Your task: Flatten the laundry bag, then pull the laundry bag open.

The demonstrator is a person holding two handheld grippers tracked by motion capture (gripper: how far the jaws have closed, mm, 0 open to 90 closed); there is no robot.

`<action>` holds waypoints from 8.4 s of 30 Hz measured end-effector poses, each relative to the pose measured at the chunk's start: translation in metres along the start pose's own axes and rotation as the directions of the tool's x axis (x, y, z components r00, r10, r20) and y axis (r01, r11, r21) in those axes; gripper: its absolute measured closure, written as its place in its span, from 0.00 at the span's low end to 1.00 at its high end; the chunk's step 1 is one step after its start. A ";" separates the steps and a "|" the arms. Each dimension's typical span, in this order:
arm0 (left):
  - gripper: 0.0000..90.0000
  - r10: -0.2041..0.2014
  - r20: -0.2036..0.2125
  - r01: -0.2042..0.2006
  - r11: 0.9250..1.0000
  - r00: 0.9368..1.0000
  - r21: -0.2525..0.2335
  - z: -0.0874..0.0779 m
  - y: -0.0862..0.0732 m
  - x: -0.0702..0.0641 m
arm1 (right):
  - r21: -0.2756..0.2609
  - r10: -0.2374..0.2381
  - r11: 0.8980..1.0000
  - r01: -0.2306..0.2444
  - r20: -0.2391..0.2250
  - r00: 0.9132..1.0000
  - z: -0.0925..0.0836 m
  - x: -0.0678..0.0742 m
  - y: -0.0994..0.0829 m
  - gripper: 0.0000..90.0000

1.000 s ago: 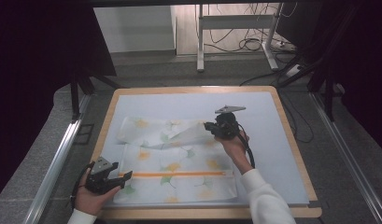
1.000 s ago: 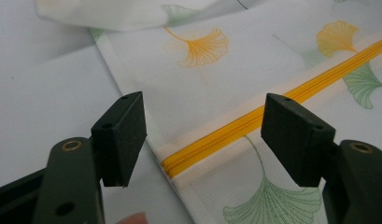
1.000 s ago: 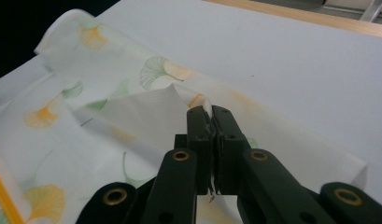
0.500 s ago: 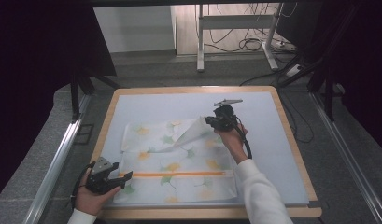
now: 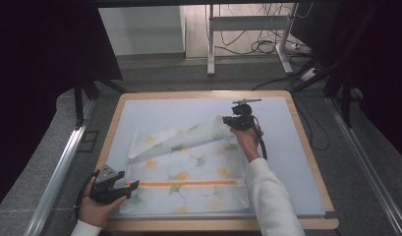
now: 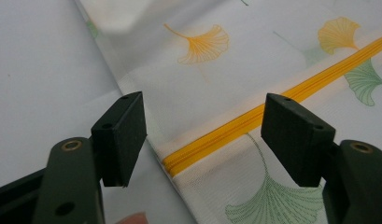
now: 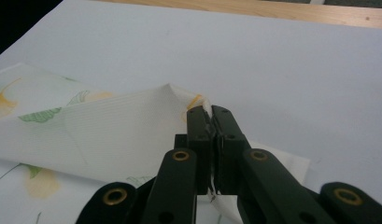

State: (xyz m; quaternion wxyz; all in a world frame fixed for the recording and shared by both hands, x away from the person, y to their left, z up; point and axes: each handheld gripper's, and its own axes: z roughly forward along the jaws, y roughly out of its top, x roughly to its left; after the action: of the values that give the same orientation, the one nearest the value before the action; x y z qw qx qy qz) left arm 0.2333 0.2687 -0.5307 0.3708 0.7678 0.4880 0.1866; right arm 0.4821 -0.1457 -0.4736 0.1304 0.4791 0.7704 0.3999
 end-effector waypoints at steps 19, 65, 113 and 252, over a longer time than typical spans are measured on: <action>0.34 -0.005 -0.002 0.005 1.000 1.000 -0.003 -0.001 -0.001 0.001 | -0.011 0.064 0.998 -0.063 0.084 0.994 0.018 -0.034 0.008 0.96; 0.34 -0.020 0.014 0.021 0.999 1.000 -0.024 -0.002 0.004 -0.002 | 0.119 -0.109 0.987 0.103 0.042 0.993 0.067 0.007 0.000 0.99; 0.33 0.050 0.042 -0.047 0.996 0.998 -0.075 0.010 0.026 -0.027 | 0.047 -0.242 0.964 0.260 -0.239 0.940 -0.136 0.038 -0.159 0.99; 0.57 0.383 0.401 -0.441 0.896 0.832 0.060 0.161 0.140 -0.239 | 0.155 -0.268 0.936 0.316 -0.269 0.925 -0.131 0.047 -0.192 0.99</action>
State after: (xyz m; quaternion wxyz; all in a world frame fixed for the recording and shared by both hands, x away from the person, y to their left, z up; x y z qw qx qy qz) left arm 0.3149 -0.0406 -0.5128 0.3501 0.9018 0.2425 0.0731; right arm 0.2599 -0.2134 -0.5228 0.0456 0.3164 0.8790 0.3539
